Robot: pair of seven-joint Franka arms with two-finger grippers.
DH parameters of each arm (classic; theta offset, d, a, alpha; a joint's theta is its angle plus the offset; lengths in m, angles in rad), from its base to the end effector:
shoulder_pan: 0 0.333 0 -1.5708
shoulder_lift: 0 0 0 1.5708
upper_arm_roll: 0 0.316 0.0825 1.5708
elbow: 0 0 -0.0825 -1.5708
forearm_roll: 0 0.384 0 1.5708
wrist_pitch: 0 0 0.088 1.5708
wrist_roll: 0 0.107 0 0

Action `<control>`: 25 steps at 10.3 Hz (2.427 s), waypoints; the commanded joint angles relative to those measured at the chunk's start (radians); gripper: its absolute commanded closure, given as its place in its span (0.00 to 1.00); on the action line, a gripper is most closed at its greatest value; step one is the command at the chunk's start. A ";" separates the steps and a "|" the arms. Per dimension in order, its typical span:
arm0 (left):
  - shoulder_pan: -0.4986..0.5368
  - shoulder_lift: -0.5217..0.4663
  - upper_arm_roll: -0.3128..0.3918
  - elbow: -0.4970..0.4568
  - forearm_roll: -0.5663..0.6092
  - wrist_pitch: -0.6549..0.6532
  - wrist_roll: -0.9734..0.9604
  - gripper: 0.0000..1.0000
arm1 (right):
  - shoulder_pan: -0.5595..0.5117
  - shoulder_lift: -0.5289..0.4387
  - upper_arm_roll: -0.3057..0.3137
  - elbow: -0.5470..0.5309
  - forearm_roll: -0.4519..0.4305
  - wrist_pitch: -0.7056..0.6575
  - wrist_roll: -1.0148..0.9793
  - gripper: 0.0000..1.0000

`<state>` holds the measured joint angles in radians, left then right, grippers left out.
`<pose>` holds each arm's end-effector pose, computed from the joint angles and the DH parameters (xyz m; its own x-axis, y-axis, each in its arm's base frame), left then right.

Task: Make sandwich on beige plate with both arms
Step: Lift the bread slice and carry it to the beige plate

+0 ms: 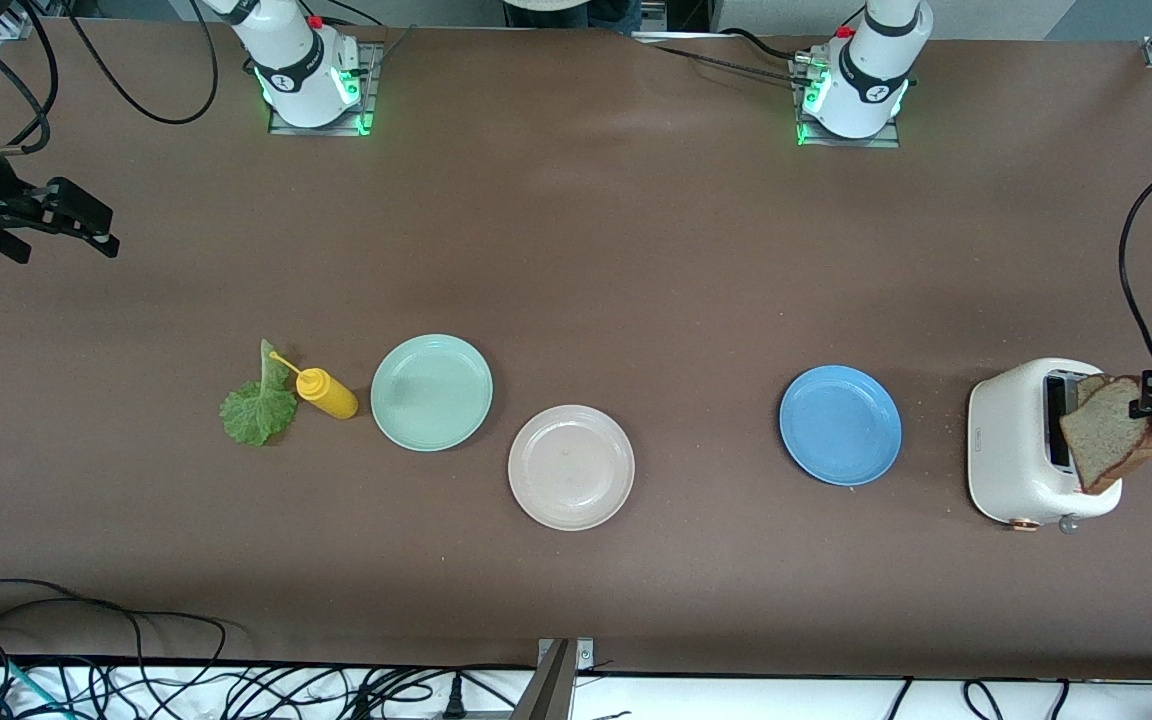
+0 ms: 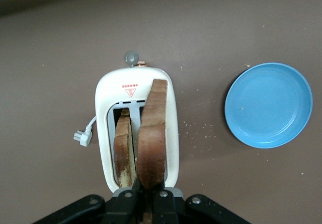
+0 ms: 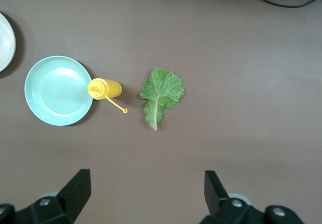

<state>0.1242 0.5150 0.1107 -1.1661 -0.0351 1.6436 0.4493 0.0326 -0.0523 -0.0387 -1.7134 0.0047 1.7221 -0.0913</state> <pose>0.6874 0.1413 0.4984 0.9741 -0.2224 -0.0398 -0.2227 -0.9749 -0.0025 0.5501 -0.0034 0.5990 0.9946 0.0843 0.0613 0.0846 -0.9964 -0.0011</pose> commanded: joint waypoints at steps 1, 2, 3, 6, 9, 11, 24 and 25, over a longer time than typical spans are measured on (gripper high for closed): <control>-0.069 -0.027 -0.003 0.046 -0.046 -0.056 -0.137 1.00 | 0.003 0.000 -0.006 0.009 0.018 -0.009 -0.004 0.00; -0.104 -0.027 0.000 0.046 -0.107 -0.067 -0.253 1.00 | 0.001 0.000 -0.009 0.009 0.018 -0.010 -0.005 0.00; -0.160 -0.027 0.003 0.030 -0.144 -0.071 -0.347 1.00 | 0.001 0.000 -0.009 0.009 0.018 -0.010 -0.005 0.00; -0.349 -0.021 0.004 -0.044 -0.202 -0.117 -0.580 1.00 | 0.001 0.000 -0.007 0.011 0.018 -0.009 -0.004 0.00; -0.452 0.043 0.006 -0.037 -0.495 -0.108 -0.849 1.00 | 0.001 0.000 -0.007 0.011 0.018 -0.009 -0.004 0.00; -0.523 0.091 0.004 -0.041 -0.615 0.041 -0.961 1.00 | 0.001 0.000 -0.009 0.009 0.018 -0.010 -0.004 0.00; -0.764 0.350 0.006 -0.078 -0.819 0.895 -1.241 1.00 | 0.001 0.002 -0.007 0.011 0.018 -0.003 -0.004 0.00; -0.770 0.353 0.006 -0.078 -0.822 0.895 -1.236 1.00 | 0.003 0.002 -0.007 0.011 0.018 -0.003 -0.004 0.00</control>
<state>-0.6312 0.8611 0.1033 -1.2652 -0.8091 2.5330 -0.7980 0.0325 -0.0500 -0.0420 -1.7123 0.0054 1.7224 -0.0912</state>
